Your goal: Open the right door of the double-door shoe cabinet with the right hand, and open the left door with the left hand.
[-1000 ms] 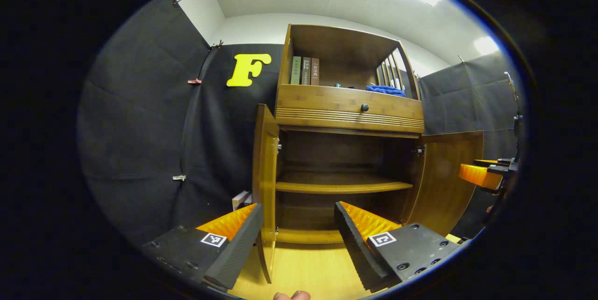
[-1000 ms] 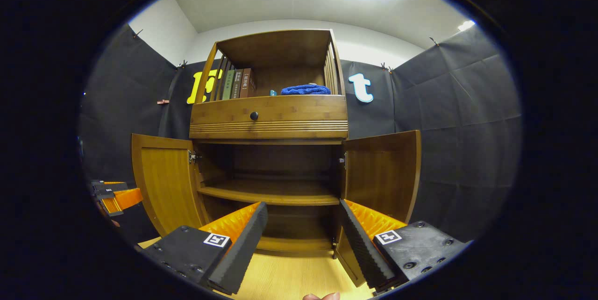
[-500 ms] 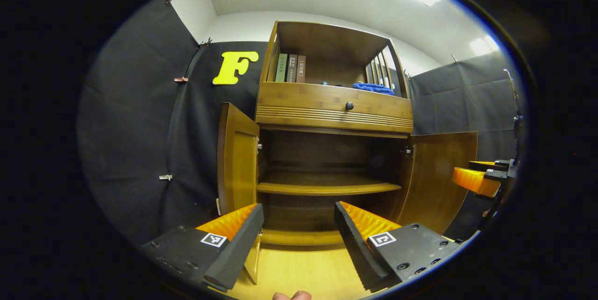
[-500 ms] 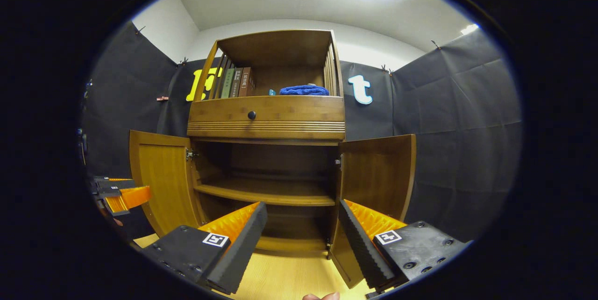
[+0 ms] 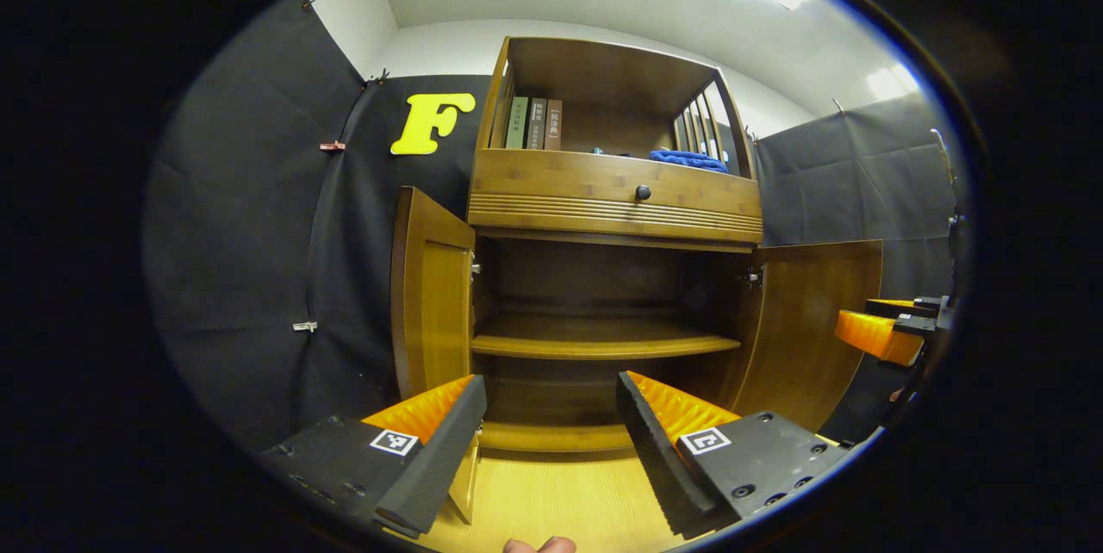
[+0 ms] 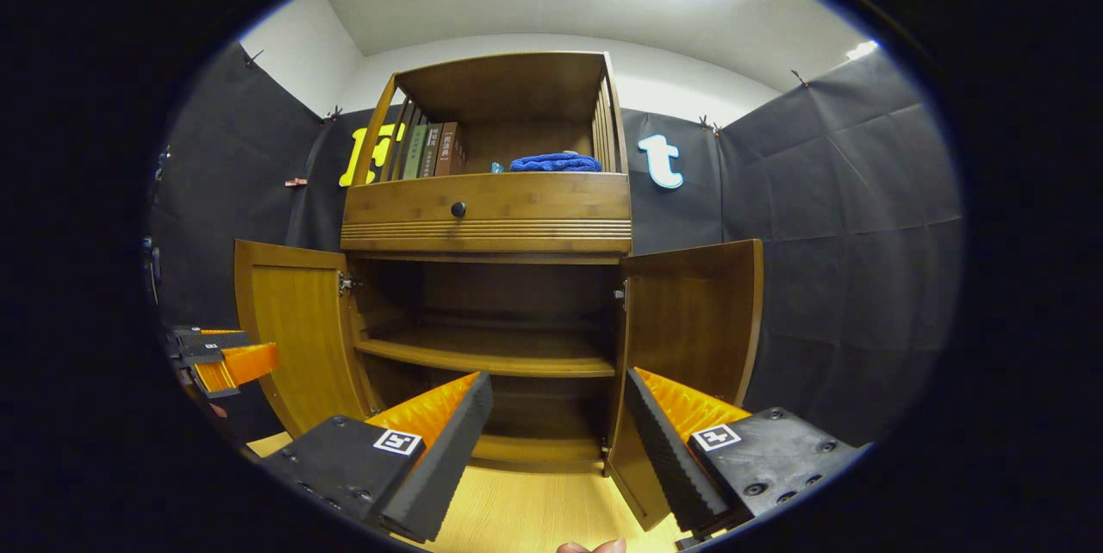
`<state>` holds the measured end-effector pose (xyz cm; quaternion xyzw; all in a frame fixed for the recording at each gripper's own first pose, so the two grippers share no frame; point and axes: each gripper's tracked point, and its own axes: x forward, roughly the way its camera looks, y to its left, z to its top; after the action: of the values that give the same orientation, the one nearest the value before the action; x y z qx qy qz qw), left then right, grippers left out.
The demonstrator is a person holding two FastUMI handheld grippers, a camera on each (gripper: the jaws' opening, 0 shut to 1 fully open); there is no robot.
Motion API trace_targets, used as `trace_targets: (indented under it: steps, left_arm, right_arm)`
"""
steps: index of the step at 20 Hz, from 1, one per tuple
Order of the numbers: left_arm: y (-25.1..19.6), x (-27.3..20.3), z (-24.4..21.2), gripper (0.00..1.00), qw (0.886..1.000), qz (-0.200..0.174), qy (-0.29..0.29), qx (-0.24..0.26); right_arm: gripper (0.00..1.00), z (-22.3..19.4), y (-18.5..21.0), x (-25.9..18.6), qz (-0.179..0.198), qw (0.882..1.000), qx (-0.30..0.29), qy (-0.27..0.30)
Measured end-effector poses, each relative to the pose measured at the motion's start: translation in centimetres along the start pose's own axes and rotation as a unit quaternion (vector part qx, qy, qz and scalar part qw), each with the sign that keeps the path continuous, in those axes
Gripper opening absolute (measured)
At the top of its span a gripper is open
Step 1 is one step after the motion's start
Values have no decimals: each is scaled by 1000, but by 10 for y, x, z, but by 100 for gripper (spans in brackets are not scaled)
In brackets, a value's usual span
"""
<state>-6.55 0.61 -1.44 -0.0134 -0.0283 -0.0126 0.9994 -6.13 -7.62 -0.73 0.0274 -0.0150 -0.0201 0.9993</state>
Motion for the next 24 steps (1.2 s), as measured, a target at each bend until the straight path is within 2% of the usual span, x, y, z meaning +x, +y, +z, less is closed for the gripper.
trace_targets:
  steps: [8,14,16,17,18,19,20,22,24]
  left_arm:
    - [0,2,-1,92,1000,-3,-1,3]
    - [-3,5,-2,94,1000,-10,0,7]
    - [-4,6,0,94,1000,-11,-3,6]
    - [-4,6,1,94,1000,-12,-4,6]
    - [-4,7,1,94,1000,-13,-4,5]
    - [-4,7,2,94,1000,-13,-5,5]
    - [-4,8,3,92,1000,-13,-6,4]
    - [-4,9,2,94,1000,-14,-6,3]
    - [-4,10,2,92,1000,-15,-4,3]
  right_arm:
    - [98,0,5,1,0,1000,-5,-3]
    - [98,-3,3,-2,-8,1000,-5,-2]
    - [94,-2,4,-1,-9,1000,-4,-3]
    - [98,-1,3,-1,-11,1000,-6,-4]
    - [94,-1,4,0,-11,1000,-6,-4]
    - [98,-1,5,0,-10,1000,-6,-4]
    - [94,0,5,0,-11,1000,-6,-5]
    - [94,1,7,-1,-11,1000,-9,-8]
    - [94,0,8,1,-11,1000,-14,-9]
